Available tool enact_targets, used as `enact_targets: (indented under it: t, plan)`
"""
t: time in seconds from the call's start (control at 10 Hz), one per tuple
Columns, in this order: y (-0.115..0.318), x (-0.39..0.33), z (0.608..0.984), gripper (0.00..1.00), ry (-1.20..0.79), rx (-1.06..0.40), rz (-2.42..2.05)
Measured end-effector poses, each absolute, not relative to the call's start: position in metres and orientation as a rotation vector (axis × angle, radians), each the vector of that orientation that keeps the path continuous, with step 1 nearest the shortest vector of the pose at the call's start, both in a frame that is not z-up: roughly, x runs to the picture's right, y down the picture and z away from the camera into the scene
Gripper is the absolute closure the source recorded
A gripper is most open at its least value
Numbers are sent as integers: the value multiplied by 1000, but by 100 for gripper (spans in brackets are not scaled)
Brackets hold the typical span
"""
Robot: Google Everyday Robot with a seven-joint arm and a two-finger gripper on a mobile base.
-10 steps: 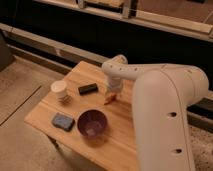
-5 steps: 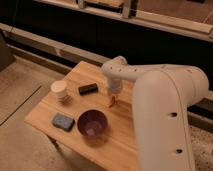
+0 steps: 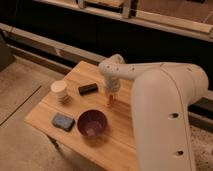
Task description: Place the pepper in the ceramic bowl
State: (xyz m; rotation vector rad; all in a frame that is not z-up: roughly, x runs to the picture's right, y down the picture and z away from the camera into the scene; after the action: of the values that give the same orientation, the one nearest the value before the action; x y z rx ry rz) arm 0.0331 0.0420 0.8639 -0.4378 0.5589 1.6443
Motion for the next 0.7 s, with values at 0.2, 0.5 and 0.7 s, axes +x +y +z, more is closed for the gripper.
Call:
enact_targets:
  t: [0.2,0.5,0.7]
  plan:
    - [28,22,840,100,528,-425,1603]
    - [13,8,803,100,485,-405,1538]
    - [13,-4,785,100,464,-419,1490]
